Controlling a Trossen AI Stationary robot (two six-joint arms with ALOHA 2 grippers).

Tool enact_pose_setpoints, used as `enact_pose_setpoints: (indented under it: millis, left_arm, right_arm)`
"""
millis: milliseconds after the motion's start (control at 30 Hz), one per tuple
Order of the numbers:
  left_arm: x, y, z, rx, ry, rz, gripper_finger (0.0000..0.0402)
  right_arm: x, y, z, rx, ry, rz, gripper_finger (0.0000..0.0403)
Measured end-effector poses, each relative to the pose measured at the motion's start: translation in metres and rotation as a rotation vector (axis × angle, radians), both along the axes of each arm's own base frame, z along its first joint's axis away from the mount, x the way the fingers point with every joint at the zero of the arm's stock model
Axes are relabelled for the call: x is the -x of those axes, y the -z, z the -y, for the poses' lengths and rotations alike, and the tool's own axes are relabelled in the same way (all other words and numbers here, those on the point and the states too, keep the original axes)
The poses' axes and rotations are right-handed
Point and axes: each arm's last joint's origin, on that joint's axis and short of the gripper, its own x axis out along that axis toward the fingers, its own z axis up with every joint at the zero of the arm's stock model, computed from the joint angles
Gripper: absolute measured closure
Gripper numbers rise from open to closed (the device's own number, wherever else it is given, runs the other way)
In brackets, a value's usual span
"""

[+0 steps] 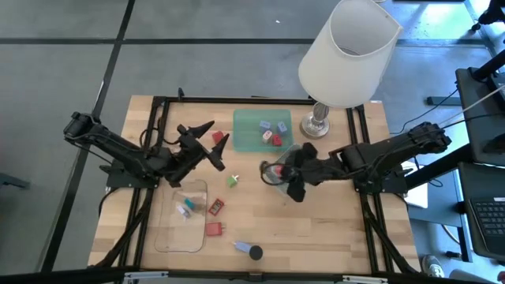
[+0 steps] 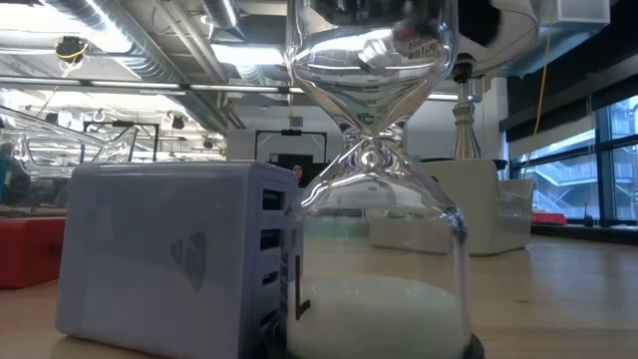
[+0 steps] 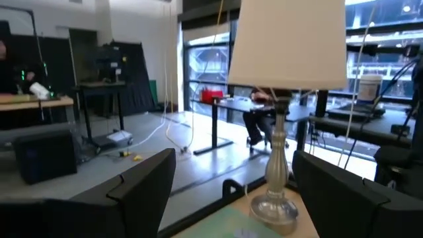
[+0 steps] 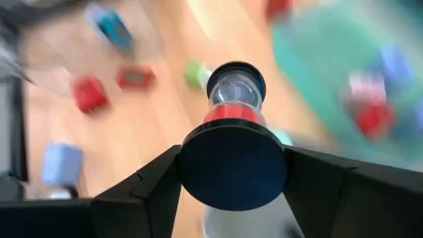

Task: Pick & Place Office items
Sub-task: Put the red hourglass into the gray bin

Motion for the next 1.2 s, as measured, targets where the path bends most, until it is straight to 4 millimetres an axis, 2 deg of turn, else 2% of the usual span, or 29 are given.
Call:
enact_pose_setpoints:
  millis: [167,300,467,700,1033,1200]
  left_arm:
    - [-0.002,0.007,0.001,0.031,0.006,-0.014,0.01]
    - [-0.003,0.011,0.001,0.05,0.01,-0.016,0.01]
    - [-0.003,0.014,0.001,0.049,0.016,-0.036,0.01]
    - [-0.003,0.017,0.002,0.065,0.02,-0.04,0.01]
    - [-0.004,0.02,0.002,0.07,0.021,-0.052,0.01]
    - [-0.004,0.02,0.002,0.068,0.021,-0.058,0.01]
  right_arm:
    - [0.014,0.016,0.003,-0.094,0.12,-0.211,0.0186]
    - [0.017,0.023,0.003,-0.13,0.165,-0.293,0.0186]
    - [0.009,0.034,-0.003,-0.2,0.142,-0.354,0.0185]
    - [-0.007,0.061,-0.006,-0.219,0.119,-0.482,0.0185]
    - [-0.025,0.084,0.009,-0.195,0.102,-0.559,0.0185]
    - [-0.031,0.086,0.017,-0.222,0.076,-0.554,0.0185]
